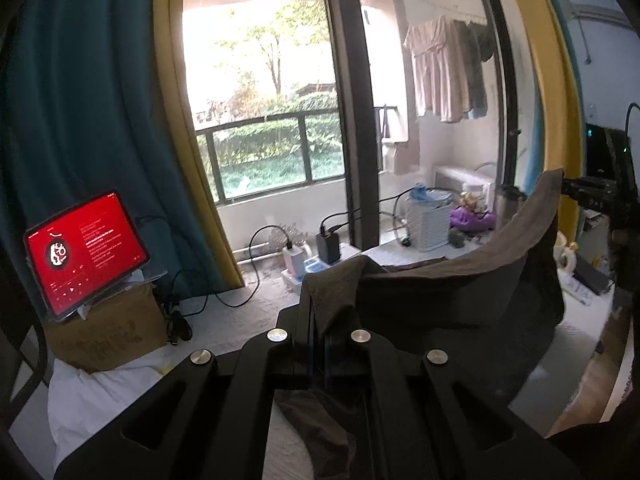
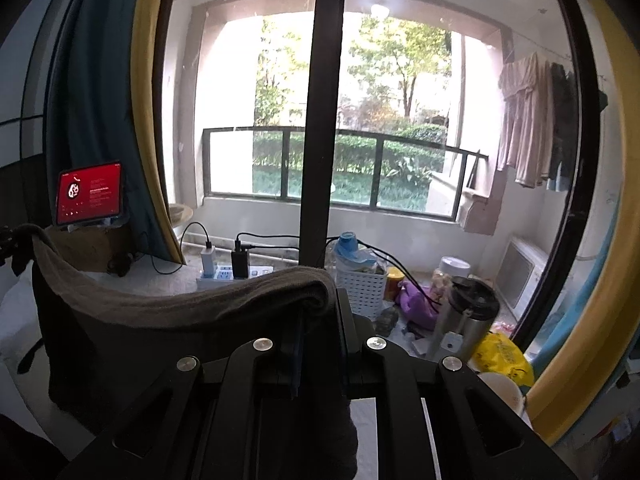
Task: Fold small clothes
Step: 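Lift the shirt high with both grippers and shake it out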
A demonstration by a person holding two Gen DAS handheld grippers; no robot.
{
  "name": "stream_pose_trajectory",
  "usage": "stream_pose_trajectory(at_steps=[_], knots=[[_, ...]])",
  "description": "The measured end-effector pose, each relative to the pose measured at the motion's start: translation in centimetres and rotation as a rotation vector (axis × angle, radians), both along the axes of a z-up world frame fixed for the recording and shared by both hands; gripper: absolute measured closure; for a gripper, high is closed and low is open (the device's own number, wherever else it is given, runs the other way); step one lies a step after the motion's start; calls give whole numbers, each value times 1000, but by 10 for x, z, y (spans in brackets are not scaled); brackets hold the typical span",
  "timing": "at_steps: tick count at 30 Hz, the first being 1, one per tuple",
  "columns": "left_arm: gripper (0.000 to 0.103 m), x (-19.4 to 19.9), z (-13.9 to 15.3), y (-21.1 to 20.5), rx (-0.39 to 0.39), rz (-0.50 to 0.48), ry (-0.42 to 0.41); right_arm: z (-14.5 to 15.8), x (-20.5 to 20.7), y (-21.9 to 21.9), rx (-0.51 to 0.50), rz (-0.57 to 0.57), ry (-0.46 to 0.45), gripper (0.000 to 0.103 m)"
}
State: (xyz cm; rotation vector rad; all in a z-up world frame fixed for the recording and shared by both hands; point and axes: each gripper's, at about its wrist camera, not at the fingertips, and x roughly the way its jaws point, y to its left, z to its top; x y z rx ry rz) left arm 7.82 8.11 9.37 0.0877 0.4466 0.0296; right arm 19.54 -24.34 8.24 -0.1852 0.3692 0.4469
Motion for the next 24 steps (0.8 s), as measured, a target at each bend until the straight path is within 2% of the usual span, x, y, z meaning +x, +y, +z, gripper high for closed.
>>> stream_pose_trajectory(at_steps=[8, 24], knots=[[101, 53, -28, 23, -31, 1, 99, -23, 62, 25, -14, 33, 71, 89], [101, 151, -99, 61, -69, 11, 298, -97, 183, 58, -31, 68, 260, 89]])
